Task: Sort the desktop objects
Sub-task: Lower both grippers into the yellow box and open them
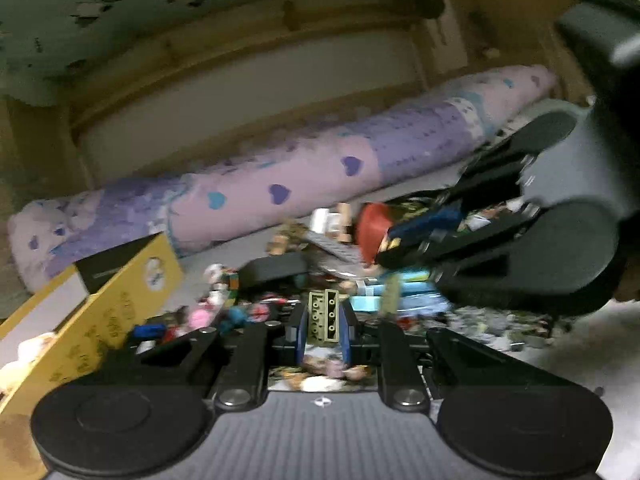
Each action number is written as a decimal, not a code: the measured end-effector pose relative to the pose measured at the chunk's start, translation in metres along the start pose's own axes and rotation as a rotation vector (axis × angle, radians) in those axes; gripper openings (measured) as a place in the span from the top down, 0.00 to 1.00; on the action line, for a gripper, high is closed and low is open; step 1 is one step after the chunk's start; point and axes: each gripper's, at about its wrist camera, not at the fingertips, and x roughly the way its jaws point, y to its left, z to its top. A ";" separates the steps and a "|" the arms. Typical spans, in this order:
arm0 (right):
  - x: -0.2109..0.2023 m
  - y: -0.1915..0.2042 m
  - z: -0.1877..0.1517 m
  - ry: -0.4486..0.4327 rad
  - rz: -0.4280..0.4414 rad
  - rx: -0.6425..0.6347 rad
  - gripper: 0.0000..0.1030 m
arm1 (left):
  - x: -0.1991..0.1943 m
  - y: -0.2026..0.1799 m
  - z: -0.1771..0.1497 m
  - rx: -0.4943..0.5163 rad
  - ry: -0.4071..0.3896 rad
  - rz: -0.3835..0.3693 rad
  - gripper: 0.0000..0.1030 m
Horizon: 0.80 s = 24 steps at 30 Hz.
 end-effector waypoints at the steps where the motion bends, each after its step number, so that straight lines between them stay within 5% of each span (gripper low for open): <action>1: -0.004 0.002 0.006 -0.019 0.003 0.002 0.85 | -0.003 0.005 -0.002 -0.005 0.004 0.010 0.83; 9: -0.009 0.015 0.054 -0.144 0.041 0.021 0.85 | -0.030 0.068 -0.031 -0.053 0.088 0.113 0.83; 17: 0.018 0.049 0.097 -0.177 0.145 0.055 0.85 | -0.072 0.144 -0.041 -0.076 0.013 0.309 0.83; 24: 0.054 0.088 0.144 -0.206 0.299 0.099 0.85 | -0.109 0.213 -0.045 -0.079 0.036 0.488 0.83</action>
